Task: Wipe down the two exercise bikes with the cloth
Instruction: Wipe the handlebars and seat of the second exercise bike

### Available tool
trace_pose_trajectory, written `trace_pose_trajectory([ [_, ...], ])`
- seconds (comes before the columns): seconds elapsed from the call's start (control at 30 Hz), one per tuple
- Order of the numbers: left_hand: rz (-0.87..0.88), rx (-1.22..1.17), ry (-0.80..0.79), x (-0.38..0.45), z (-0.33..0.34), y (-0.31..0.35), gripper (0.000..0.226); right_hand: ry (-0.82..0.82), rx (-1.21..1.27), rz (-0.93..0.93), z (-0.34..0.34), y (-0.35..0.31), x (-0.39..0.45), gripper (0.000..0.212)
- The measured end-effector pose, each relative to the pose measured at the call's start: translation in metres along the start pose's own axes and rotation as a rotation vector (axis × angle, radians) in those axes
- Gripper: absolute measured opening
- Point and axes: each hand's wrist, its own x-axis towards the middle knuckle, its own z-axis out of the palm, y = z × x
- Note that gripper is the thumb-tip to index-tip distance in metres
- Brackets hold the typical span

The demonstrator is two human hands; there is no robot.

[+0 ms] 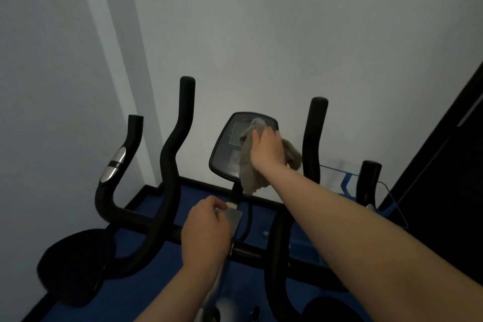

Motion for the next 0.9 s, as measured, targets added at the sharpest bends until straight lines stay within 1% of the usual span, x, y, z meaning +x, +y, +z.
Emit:
trace_pose_trajectory([
  [0.03, 0.005, 0.014, -0.012, 0.001, 0.000, 0.000, 0.025, -0.062, -0.245, -0.032, 0.014, 0.005, 0.003, 0.057],
  [0.07, 0.009, 0.028, -0.024, 0.001, 0.000, -0.001, 0.028, -0.090, -0.414, -0.083, 0.027, 0.011, 0.002, 0.063],
  [0.1, 0.011, 0.034, -0.032, 0.001, 0.001, -0.001, 0.030, -0.103, -0.499, -0.149, 0.037, 0.015, -0.002, 0.067],
  [0.17, 0.025, 0.034, -0.035, 0.000, 0.000, 0.000, 0.032, -0.161, -0.557, -0.367, 0.055, 0.019, -0.009, 0.070],
  [0.23, 0.043, 0.042, -0.032, 0.000, -0.001, 0.000, 0.031, -0.269, -0.613, -0.585, 0.060, 0.019, -0.009, 0.068],
  [0.27, 0.050, 0.045, -0.031, -0.001, -0.001, 0.000, 0.031, -0.312, -0.600, -0.647, 0.055, 0.016, -0.002, 0.067],
  [0.33, 0.049, 0.054, -0.034, -0.001, -0.001, 0.001, 0.029, -0.400, -0.507, -0.700, 0.041, 0.010, 0.019, 0.065],
  [0.37, 0.047, 0.057, -0.036, -0.002, -0.001, 0.001, 0.028, -0.400, -0.448, -0.708, 0.035, 0.008, 0.029, 0.064],
  [0.4, 0.052, 0.057, -0.038, -0.002, -0.001, 0.002, 0.028, -0.338, -0.398, -0.673, 0.032, 0.008, 0.035, 0.063],
  [0.43, 0.056, 0.056, -0.041, -0.002, -0.001, 0.002, 0.029, -0.222, -0.359, -0.579, 0.033, 0.010, 0.035, 0.063],
  [0.5, 0.051, 0.055, -0.047, -0.003, -0.003, 0.003, 0.030, 0.082, -0.340, -0.270, 0.050, 0.015, 0.019, 0.064],
  [0.53, 0.045, 0.048, -0.048, -0.003, -0.004, 0.004, 0.030, 0.190, -0.346, -0.136, 0.061, 0.016, 0.006, 0.066],
  [0.57, 0.038, 0.031, -0.045, -0.003, -0.004, 0.004, 0.030, 0.250, -0.348, -0.059, 0.070, 0.016, -0.006, 0.067],
  [0.63, 0.030, -0.014, -0.023, -0.008, -0.005, 0.004, 0.031, 0.259, -0.363, -0.040, 0.081, 0.019, -0.018, 0.067],
  [0.73, 0.002, -0.059, 0.041, -0.012, -0.008, 0.003, 0.029, 0.240, -0.404, -0.088, 0.073, 0.017, 0.007, 0.066],
  [0.83, -0.005, -0.043, 0.046, -0.013, -0.007, 0.003, 0.023, 0.175, -0.447, -0.157, 0.056, 0.009, 0.041, 0.064],
  [0.9, 0.009, -0.027, 0.041, -0.010, -0.008, 0.005, 0.020, 0.177, -0.473, -0.207, 0.053, 0.007, 0.043, 0.064],
])
